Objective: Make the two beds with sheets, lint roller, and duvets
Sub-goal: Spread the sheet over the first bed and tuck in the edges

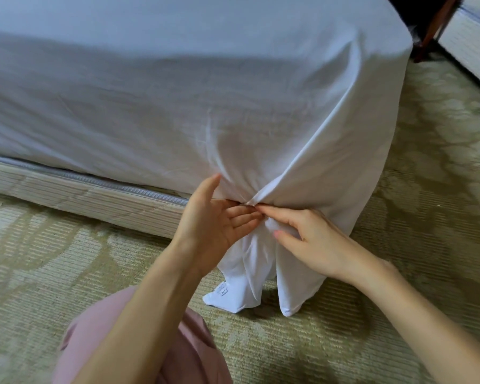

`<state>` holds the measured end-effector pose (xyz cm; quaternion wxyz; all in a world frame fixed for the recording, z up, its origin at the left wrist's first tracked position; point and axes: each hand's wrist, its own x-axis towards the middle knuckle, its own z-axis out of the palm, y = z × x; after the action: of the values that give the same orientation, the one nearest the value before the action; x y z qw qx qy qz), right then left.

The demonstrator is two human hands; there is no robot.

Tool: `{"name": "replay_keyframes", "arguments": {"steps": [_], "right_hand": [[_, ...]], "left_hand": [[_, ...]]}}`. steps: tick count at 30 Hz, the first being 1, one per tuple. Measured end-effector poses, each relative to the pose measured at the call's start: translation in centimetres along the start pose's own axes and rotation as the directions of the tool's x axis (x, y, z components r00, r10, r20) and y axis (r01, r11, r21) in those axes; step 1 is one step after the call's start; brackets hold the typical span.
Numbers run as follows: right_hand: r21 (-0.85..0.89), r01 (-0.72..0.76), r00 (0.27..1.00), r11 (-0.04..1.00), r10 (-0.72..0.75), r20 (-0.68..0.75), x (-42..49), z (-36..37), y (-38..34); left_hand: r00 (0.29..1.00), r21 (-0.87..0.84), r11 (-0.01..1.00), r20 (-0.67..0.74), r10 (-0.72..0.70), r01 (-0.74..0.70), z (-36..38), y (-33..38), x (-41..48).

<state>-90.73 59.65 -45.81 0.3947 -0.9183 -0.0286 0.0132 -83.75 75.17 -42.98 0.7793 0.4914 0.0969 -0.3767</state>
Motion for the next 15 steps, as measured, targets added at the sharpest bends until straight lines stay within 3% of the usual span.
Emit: {"name": "replay_keyframes", "arguments": {"steps": [2, 4, 5, 7, 9, 10, 12, 15], "right_hand": [[0.096, -0.088, 0.996, 0.992, 0.087, 0.015, -0.6, -0.3, 0.0], [0.396, -0.248, 0.962, 0.884, 0.274, -0.010, -1.5, -0.9, 0.2], [0.589, -0.334, 0.919, 0.736, 0.394, 0.029, -1.9, -1.4, 0.6], [0.868, -0.390, 0.841, 0.306, 0.502, 0.201, -2.4, -2.3, 1.6], [0.958, -0.281, 0.868, -0.051, 0.413, 0.277, -2.7, -2.9, 2.3], [0.965, -0.215, 0.892, -0.152, 0.370, 0.258, -2.5, -2.9, 2.4], [0.974, -0.110, 0.927, -0.199, 0.334, 0.173, -1.7, -2.6, 2.7], [0.989, -0.029, 0.954, -0.142, 0.290, 0.070, -0.2, -2.0, 3.1]], "left_hand": [[1.000, -0.089, 0.996, 0.002, 0.019, -0.019, 0.2, -0.1, 0.0], [1.000, -0.132, 0.991, -0.006, 0.023, -0.024, 0.3, -0.2, 0.1], [1.000, -0.135, 0.990, -0.011, 0.026, -0.027, 0.3, -0.2, 0.3], [0.999, -0.116, 0.993, -0.025, 0.034, -0.036, 0.0, -0.3, 0.6], [0.997, -0.093, 0.994, -0.042, 0.057, -0.061, -0.3, -0.6, 1.0], [0.996, -0.088, 0.993, -0.047, 0.077, -0.081, -0.3, -0.9, 1.1], [0.989, -0.077, 0.987, -0.059, 0.138, -0.142, -0.3, -1.5, 1.4], [0.974, -0.082, 0.973, -0.082, 0.210, -0.217, -0.1, -1.5, 2.2]]}}
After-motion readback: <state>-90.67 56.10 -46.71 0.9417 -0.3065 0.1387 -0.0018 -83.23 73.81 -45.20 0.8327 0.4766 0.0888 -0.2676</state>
